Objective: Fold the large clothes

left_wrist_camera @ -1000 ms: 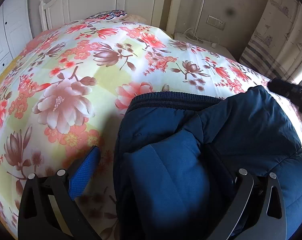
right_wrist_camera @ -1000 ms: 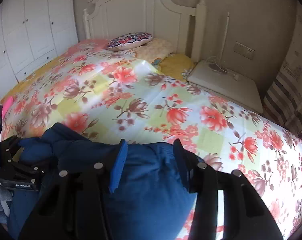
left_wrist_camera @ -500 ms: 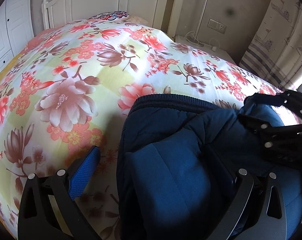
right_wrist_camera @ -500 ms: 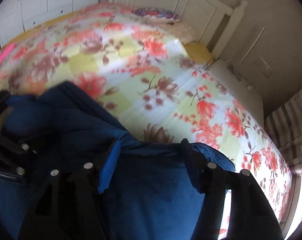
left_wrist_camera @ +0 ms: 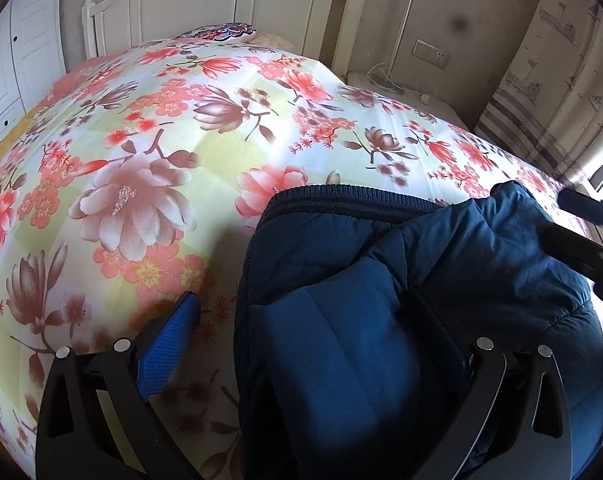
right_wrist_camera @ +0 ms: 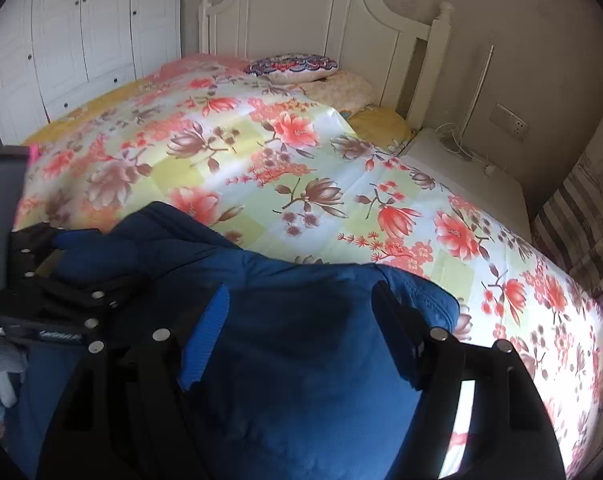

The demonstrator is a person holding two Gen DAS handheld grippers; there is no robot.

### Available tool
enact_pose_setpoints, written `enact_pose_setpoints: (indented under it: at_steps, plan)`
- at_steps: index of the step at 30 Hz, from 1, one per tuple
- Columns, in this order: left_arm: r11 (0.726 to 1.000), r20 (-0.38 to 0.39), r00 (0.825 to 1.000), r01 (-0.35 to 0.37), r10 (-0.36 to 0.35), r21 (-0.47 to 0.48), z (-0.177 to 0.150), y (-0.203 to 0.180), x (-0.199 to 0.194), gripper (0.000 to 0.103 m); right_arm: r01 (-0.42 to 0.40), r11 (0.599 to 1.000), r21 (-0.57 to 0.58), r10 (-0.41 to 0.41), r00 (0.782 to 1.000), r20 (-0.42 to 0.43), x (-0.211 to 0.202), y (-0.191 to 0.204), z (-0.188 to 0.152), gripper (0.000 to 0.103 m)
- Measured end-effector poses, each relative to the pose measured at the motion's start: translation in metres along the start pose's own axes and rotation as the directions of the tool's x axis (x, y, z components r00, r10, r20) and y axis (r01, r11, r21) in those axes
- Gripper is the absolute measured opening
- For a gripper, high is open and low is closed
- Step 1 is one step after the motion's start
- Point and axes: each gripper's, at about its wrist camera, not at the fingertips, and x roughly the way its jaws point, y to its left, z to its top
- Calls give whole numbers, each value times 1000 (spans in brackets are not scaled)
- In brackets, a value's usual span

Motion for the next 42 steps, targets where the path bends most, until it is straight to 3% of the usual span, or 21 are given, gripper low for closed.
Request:
enact_pose_setpoints:
  at_steps: [1,4,6,7,8,10,12,14,15,17,20,21,23,27,28,29,31,32,37,42]
  plan:
    - [1000,0,1000,10,-10,-6,0,2,0,99,-25,1000,10,25,999,33,-19,3,-9,73]
    - [999,-7,999,37,-37,-25,0,5,0,99,-56,998,-9,56,994,94,-56,21,-42,88]
    - [999,-10,999,44,-44,-26,1,7,-7,99,-53,991,-127,54,999,6,-56,46,-71,89]
    - [999,5,999,41,-41,-36,-1,8,-18,99,-19,990,-140,24,999,34,-64,50,-82,89]
    - [998,37,999,33,-31,-49,-6,11,-36,98,-19,993,-118,27,998,59,-74,47,-91,90]
    - [995,84,992,93,-89,-43,-19,15,-67,98,-108,993,-38,110,993,43,-88,31,-106,90]
    - [986,53,985,167,-166,-15,-35,18,-83,98,-175,983,64,172,984,45,-99,8,-120,96]
    - [960,-5,960,279,-279,-35,-56,25,-85,99,-206,968,141,202,979,39,-102,-10,-133,98]
    - [952,-26,953,301,-302,-51,-65,28,-83,99,-233,956,175,230,972,37,-102,-19,-139,100]
    - [932,-58,932,352,-358,-91,-85,35,-78,99,-330,905,270,332,942,40,-96,-35,-152,100]
    - [863,-76,872,461,-484,-206,-110,49,-66,99,-426,829,363,443,896,41,-81,-43,-167,100]
    - [847,-62,860,482,-506,-223,-113,51,-65,99,-447,808,384,469,882,39,-76,-44,-171,100]
    - [841,-62,854,494,-517,-221,-116,48,-66,99,-488,768,415,519,854,44,-67,-42,-174,101]
    - [837,-113,835,512,-538,-193,-113,31,-61,99,-488,765,420,521,853,41,-63,-42,-171,101]
    - [819,-117,817,538,-565,-200,-109,32,-57,97,-488,768,415,520,853,40,-64,-41,-171,101]
    - [775,-116,773,591,-624,-225,-106,34,-51,91,-489,769,412,519,854,45,-66,-41,-173,101]
    - [745,-109,744,626,-659,-232,-105,33,-46,79,-489,777,397,505,860,71,-70,-36,-175,94]
    - [739,-93,741,634,-665,-229,-106,31,-47,72,-481,793,374,487,869,85,-74,-34,-176,86]
    - [774,-11,780,618,-625,-140,-96,-1,-65,52,-389,869,304,354,920,166,-96,-40,-174,66]
    - [755,56,758,652,-650,-63,-44,-58,-60,50,-276,913,301,209,949,238,-119,-95,-154,61]
